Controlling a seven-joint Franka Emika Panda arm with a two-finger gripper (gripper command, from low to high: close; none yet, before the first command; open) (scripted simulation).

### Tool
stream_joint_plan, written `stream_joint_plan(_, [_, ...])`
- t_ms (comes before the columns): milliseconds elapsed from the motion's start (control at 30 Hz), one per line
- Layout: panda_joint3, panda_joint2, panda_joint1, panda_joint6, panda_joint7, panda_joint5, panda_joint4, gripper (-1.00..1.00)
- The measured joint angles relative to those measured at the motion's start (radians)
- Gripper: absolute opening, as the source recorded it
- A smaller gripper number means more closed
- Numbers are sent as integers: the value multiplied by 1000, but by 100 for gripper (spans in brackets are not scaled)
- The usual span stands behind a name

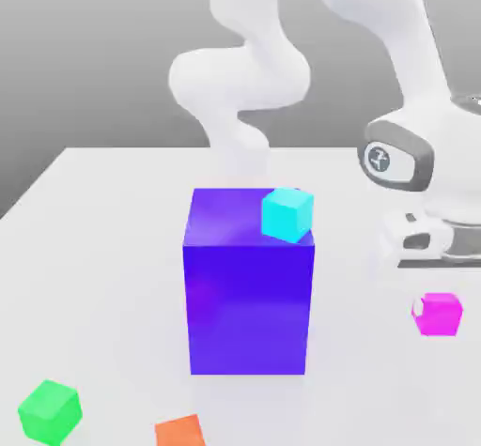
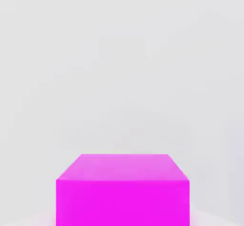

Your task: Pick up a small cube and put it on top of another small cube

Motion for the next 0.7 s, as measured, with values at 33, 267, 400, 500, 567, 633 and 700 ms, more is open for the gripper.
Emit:
stream_joint_plan(33, [-24, 2, -34, -10, -21, 10, 13, -100])
stream_joint_plan(267, [-178, 6, -244, -68, -141, 76, 80, -100])
stream_joint_plan(400, [-262, -1, -356, -95, -202, 111, 105, -100])
stream_joint_plan(500, [-331, 37, -434, -88, -220, 133, 138, -100])
stream_joint_plan(567, [-369, 131, -485, -35, -230, 150, 178, -100])
stream_joint_plan(633, [-378, 160, -497, -16, -232, 154, 189, 100])
stream_joint_plan(700, [-378, 160, -497, -16, -232, 154, 189, 100])
